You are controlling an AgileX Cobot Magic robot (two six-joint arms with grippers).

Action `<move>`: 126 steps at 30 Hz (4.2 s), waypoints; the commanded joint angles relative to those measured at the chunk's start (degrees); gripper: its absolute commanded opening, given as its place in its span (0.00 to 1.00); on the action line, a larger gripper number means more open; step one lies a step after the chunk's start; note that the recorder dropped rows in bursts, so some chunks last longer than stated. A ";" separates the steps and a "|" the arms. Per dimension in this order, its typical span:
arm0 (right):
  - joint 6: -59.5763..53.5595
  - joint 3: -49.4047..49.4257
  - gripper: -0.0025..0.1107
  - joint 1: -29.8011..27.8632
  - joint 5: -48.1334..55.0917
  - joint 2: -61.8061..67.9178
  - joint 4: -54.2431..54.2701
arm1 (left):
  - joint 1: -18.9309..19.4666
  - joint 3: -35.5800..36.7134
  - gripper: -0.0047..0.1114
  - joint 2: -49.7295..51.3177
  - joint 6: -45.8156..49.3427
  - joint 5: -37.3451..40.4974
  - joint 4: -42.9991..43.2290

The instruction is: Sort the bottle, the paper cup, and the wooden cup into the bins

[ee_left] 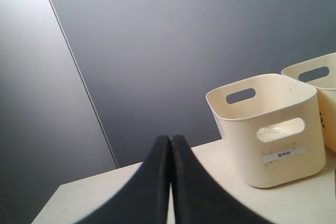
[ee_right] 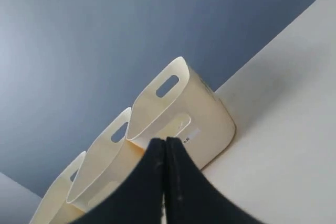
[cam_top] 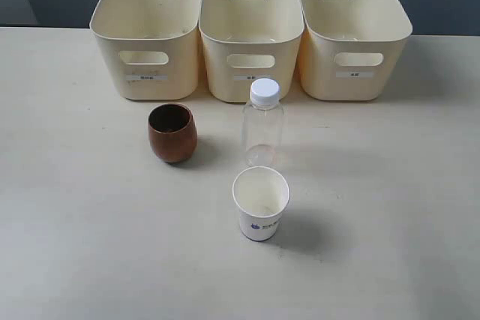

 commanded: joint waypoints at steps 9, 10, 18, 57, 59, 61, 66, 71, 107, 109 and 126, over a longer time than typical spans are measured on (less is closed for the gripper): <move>-0.65 0.28 0.02 -0.41 -7.15 -0.35 4.56 | -0.08 0.10 0.04 -0.13 -0.13 -0.26 0.02; -1.15 0.28 0.02 -0.41 -8.04 -0.35 4.21 | -0.08 0.10 0.04 -0.13 -0.13 -0.26 0.02; -5.50 -3.18 0.02 -0.19 -9.34 -0.35 -5.39 | -0.08 0.10 0.04 -0.13 -0.13 -0.26 0.02; -61.75 -51.48 0.02 31.60 25.69 52.44 -2.33 | -0.08 0.10 0.04 -0.13 -0.13 -0.26 0.02; -61.75 -51.48 0.02 32.30 27.09 54.31 -2.21 | -0.08 0.10 0.04 -0.13 -0.13 -0.26 0.02; -62.01 -51.48 0.02 32.53 29.97 56.29 -2.32 | -0.08 0.10 0.04 -0.13 -0.13 -0.26 0.02; -63.07 -51.48 0.02 32.53 31.77 60.55 -6.71 | -0.08 0.10 0.04 -0.13 -0.13 -0.26 0.02; -63.07 -51.48 0.02 34.37 31.91 63.12 -7.03 | -0.08 0.10 0.04 -0.13 -0.13 -0.26 0.02; -49.43 -51.48 0.02 58.30 30.25 75.28 -29.23 | -0.08 0.10 0.04 -0.13 -0.13 -0.26 0.02; -49.43 -51.48 0.02 58.30 30.36 75.28 -29.23 | -0.08 0.10 0.04 -0.13 -0.13 -0.26 0.02; -49.08 -51.48 0.15 58.30 30.43 80.97 -29.76 | -0.08 0.10 0.04 -0.13 -0.13 -0.26 0.02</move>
